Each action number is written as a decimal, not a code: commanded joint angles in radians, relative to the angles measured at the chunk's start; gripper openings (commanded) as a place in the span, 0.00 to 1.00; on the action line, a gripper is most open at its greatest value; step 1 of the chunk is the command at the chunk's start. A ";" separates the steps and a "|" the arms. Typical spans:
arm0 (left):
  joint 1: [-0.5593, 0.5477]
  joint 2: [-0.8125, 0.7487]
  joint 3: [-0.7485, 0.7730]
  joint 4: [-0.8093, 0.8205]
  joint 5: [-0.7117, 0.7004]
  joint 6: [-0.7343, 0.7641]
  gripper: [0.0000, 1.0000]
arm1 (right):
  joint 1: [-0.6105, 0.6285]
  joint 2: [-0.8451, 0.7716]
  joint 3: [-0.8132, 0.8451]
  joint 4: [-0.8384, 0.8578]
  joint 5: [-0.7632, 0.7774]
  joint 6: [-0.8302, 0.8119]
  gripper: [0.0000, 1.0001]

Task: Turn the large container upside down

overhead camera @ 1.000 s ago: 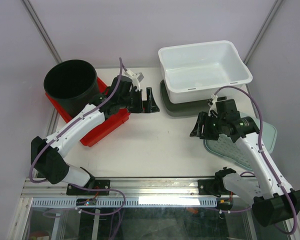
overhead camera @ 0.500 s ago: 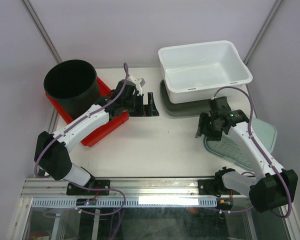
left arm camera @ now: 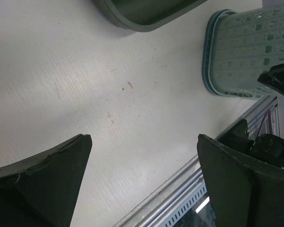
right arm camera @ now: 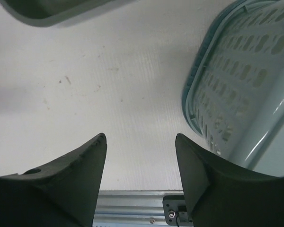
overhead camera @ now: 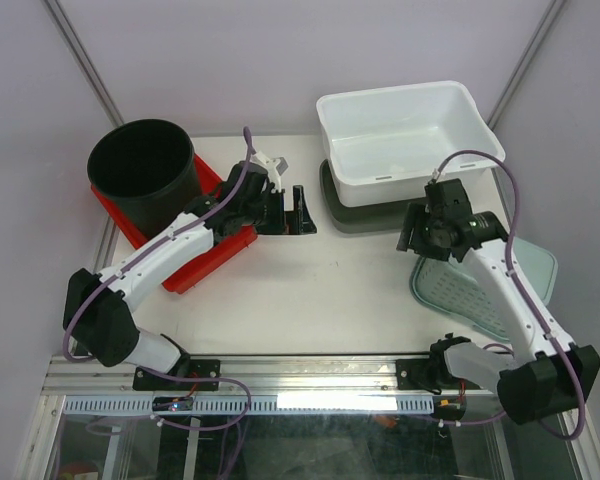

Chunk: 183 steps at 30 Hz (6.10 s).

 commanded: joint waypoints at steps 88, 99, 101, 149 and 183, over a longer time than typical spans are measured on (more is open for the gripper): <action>-0.022 0.002 0.059 0.096 0.078 0.023 0.99 | -0.374 -0.090 0.232 -0.049 0.544 0.072 0.58; -0.022 0.024 0.108 0.026 0.114 0.047 0.99 | -0.661 -0.070 0.130 -0.007 0.504 0.124 0.57; -0.022 0.021 0.119 0.015 0.108 0.048 0.99 | -0.686 -0.063 0.124 -0.016 0.500 0.141 0.57; -0.071 0.105 0.151 -0.026 0.206 0.091 0.99 | -0.857 -0.231 0.100 -0.533 0.508 0.596 0.69; -0.035 0.165 0.205 0.005 -0.029 -0.053 0.99 | -0.042 -0.113 -0.110 0.271 0.059 0.028 0.39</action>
